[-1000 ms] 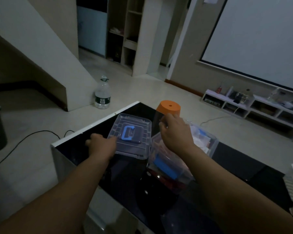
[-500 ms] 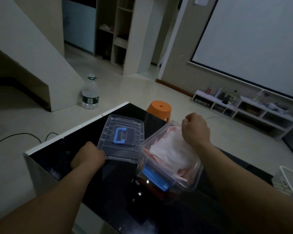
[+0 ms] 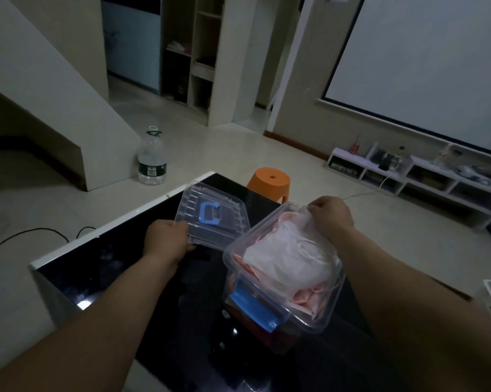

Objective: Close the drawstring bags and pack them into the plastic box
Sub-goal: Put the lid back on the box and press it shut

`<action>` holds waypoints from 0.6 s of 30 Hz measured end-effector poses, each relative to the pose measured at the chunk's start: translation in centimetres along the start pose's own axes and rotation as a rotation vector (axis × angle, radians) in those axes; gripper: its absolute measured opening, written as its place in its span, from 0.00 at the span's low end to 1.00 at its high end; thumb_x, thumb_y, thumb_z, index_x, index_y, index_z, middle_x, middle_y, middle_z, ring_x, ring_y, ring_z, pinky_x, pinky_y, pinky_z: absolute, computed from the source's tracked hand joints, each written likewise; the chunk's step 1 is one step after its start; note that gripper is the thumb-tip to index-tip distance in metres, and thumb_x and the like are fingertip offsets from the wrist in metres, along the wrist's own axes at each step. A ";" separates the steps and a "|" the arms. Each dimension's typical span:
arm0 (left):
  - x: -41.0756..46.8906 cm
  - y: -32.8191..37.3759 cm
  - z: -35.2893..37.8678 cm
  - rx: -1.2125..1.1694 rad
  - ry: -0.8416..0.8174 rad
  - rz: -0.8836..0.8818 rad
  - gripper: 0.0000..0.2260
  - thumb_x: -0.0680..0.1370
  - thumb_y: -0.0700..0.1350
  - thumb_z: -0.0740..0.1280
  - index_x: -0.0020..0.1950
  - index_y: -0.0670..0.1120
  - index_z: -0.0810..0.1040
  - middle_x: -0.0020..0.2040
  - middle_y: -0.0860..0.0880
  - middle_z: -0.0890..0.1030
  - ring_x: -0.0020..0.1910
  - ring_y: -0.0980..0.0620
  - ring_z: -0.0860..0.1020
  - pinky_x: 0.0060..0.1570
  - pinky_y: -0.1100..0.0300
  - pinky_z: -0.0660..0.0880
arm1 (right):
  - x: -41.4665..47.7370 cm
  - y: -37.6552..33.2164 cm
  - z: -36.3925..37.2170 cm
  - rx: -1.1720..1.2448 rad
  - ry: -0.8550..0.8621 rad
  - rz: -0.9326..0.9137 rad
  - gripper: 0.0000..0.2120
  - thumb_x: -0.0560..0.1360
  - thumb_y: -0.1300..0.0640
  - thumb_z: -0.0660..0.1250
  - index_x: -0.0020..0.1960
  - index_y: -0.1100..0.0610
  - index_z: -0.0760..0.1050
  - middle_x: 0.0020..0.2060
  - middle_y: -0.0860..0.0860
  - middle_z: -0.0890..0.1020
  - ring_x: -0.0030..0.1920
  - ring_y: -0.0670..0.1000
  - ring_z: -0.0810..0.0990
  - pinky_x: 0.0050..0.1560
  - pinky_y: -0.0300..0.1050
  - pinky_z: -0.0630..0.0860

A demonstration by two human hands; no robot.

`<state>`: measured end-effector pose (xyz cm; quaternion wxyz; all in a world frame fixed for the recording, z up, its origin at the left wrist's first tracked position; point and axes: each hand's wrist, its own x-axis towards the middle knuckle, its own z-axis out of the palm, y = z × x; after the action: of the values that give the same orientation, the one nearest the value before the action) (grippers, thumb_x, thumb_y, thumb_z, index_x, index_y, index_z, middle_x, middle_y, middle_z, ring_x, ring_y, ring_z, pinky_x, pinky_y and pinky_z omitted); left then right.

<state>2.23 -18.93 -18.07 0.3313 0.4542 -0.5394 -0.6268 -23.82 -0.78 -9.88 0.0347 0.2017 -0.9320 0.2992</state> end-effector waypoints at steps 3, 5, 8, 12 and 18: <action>-1.7 2.1 0.1 -0.123 -0.020 0.047 0.11 0.75 0.40 0.66 0.44 0.33 0.82 0.37 0.38 0.85 0.33 0.46 0.82 0.38 0.55 0.80 | -1.4 -0.8 -0.8 0.062 0.004 -0.075 0.10 0.85 0.57 0.62 0.57 0.58 0.81 0.49 0.53 0.82 0.42 0.48 0.76 0.43 0.42 0.69; -2.6 3.2 0.1 -0.130 -0.020 0.126 0.13 0.73 0.43 0.64 0.44 0.33 0.80 0.36 0.40 0.83 0.36 0.45 0.80 0.41 0.52 0.78 | -3.3 -1.0 -1.3 0.047 -0.069 -0.179 0.10 0.85 0.55 0.61 0.56 0.57 0.80 0.48 0.53 0.82 0.43 0.47 0.77 0.45 0.43 0.70; -4.9 5.3 0.5 -0.060 0.001 0.289 0.09 0.76 0.47 0.66 0.51 0.42 0.79 0.42 0.49 0.82 0.39 0.50 0.79 0.39 0.58 0.74 | -6.6 -0.2 -2.1 -0.107 -0.217 -0.306 0.10 0.85 0.51 0.61 0.52 0.54 0.79 0.45 0.52 0.83 0.45 0.51 0.81 0.43 0.39 0.71; -9.2 7.9 1.5 0.006 -0.003 0.530 0.07 0.82 0.44 0.66 0.59 0.52 0.72 0.50 0.56 0.77 0.42 0.66 0.77 0.36 0.73 0.71 | -9.1 0.5 -3.6 -0.002 -0.259 -0.307 0.06 0.83 0.52 0.63 0.54 0.48 0.80 0.46 0.43 0.80 0.47 0.44 0.78 0.50 0.42 0.75; -14.3 7.8 3.3 0.463 -0.255 1.057 0.17 0.82 0.49 0.66 0.71 0.48 0.74 0.61 0.50 0.72 0.54 0.60 0.74 0.57 0.65 0.74 | -10.8 -0.3 -7.8 0.719 -0.274 -0.081 0.14 0.86 0.48 0.61 0.58 0.57 0.78 0.52 0.55 0.84 0.55 0.57 0.85 0.59 0.53 0.81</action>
<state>3.83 -6.32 -7.41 0.4235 0.1053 -0.8509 -0.2924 -14.25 7.30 -5.38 -0.1511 0.2756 -0.7550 0.5755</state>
